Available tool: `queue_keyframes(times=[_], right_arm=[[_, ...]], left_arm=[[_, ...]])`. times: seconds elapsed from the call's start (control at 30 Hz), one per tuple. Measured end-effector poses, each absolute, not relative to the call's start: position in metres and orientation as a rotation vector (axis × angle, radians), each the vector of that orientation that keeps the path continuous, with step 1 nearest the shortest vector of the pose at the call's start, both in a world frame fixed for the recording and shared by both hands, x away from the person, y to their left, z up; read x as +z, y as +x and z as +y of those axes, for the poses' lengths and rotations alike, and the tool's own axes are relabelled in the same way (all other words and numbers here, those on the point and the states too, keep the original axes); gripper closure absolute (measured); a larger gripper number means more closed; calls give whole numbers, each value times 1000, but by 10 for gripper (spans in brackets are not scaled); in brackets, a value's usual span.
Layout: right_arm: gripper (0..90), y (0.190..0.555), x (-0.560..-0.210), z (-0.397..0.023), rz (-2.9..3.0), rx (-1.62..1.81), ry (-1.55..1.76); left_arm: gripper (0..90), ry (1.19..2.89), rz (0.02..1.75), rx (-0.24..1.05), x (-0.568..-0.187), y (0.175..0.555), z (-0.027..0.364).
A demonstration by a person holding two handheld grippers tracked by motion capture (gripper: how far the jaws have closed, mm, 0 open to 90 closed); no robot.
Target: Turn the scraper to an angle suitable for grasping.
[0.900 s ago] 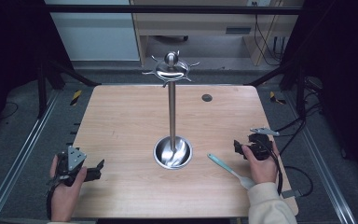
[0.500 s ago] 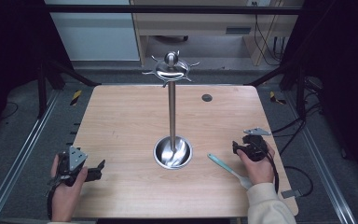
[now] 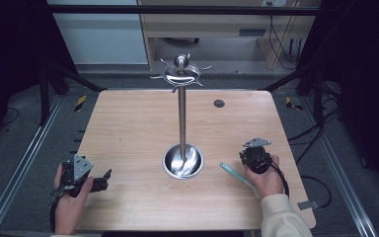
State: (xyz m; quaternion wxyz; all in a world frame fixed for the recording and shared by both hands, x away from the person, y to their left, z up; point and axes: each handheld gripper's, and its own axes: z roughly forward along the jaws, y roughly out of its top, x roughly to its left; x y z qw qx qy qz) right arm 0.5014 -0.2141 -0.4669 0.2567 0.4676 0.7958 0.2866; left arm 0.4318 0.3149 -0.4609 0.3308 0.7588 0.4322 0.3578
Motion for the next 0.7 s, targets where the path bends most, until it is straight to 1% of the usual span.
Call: queue_keyframes(times=[0.1,0.7], right_arm=[[900,500,-468,-210,2192,772,1241],[900,499,-478,-189,2363,734,1136]], left_arm=[[18,1987,1126,937,-461,432,314],[18,1992,1120,936,-461,432,314]])
